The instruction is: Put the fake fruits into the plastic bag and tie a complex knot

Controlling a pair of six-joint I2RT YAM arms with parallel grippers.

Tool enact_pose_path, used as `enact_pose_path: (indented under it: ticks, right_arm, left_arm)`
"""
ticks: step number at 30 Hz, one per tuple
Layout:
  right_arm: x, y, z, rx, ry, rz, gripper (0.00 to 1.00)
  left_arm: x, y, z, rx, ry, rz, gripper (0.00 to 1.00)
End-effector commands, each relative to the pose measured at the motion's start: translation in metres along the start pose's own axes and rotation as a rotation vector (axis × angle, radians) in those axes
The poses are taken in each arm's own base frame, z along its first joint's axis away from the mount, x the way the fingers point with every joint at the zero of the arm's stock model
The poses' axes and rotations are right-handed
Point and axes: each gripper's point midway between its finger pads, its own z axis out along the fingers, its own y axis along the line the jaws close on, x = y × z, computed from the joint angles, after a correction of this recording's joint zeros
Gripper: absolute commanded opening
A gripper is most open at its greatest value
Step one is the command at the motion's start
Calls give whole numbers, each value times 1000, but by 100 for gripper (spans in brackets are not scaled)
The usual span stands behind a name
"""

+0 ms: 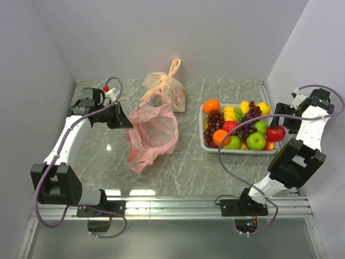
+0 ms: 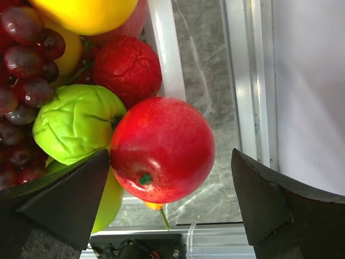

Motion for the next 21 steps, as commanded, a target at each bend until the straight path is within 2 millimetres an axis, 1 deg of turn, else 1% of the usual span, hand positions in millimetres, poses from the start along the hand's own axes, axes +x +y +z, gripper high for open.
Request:
enact_pose_path:
  ticks: [1, 5, 12, 13, 15, 16, 18, 19, 21]
  right_arm:
    - [6, 1, 10, -8, 29, -23, 100]
    - [10, 3, 18, -15, 51, -19, 100]
    - [13, 3, 19, -10, 61, -23, 100]
    - [13, 4, 16, -10, 62, -30, 95]
    - [13, 5, 11, -7, 55, -32, 90]
    - [10, 6, 5, -1, 37, -39, 84]
    - [7, 10, -4, -6, 23, -43, 77]
    - [0, 11, -13, -1, -5, -51, 70]
    - [-5, 15, -23, -6, -16, -55, 65]
  left_arm:
    - [-3, -2, -1, 9, -12, 29, 0]
    - [-3, -1, -1, 6, -11, 29, 0]
    - [-3, 0, 0, 8, -9, 28, 0]
    - [-3, 1, 0, 7, -9, 26, 0]
    - [-4, 0, 0, 9, -12, 29, 0]
    - [-5, 0, -1, 9, -14, 29, 0]
    - [-4, 1, -1, 9, -12, 27, 0]
    - [-4, 1, -1, 8, -10, 26, 0]
    - [-5, 1, -2, 8, -14, 27, 0]
